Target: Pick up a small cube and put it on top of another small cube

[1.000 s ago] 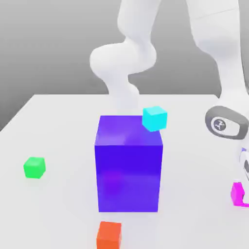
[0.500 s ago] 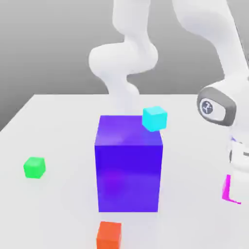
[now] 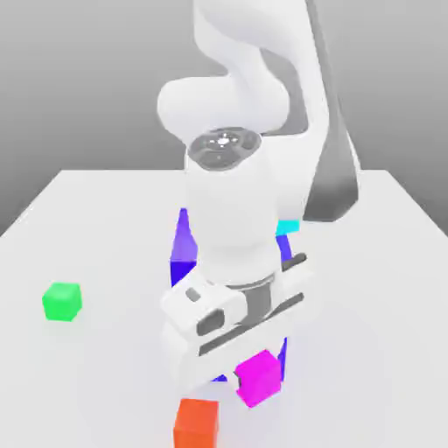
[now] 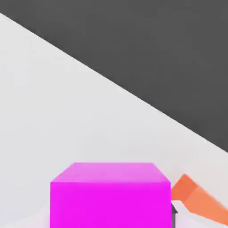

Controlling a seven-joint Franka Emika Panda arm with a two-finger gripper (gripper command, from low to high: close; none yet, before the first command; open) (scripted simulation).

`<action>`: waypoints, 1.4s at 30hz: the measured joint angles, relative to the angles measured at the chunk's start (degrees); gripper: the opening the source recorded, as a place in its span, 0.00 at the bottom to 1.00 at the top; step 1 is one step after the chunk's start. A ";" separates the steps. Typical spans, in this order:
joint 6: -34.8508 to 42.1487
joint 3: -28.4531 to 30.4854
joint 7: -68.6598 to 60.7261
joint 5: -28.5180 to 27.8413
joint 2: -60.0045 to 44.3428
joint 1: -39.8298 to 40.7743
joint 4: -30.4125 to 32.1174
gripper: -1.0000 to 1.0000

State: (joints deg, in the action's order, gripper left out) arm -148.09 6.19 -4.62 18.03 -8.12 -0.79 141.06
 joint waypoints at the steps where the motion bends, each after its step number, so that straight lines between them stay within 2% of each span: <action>1: 0.39 1.23 -2.64 1.09 0.63 1.81 0.27 0.00; 4: 1.70 5.19 -11.44 4.20 2.48 8.47 1.12 0.00; 7: 2.30 7.10 -20.90 2.60 3.74 12.65 2.78 0.00; 23: -0.37 13.96 -71.27 -13.60 11.37 27.74 13.99 0.00; 32: -4.87 18.58 -95.77 -25.67 17.19 32.75 20.83 0.00; 36: -8.54 19.10 -99.67 -23.12 13.97 31.59 20.91 0.00; 42: -15.36 18.17 -106.49 -13.70 6.29 30.05 20.63 0.00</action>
State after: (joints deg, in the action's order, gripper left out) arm -163.46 24.36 -111.11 4.34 -1.83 29.26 161.70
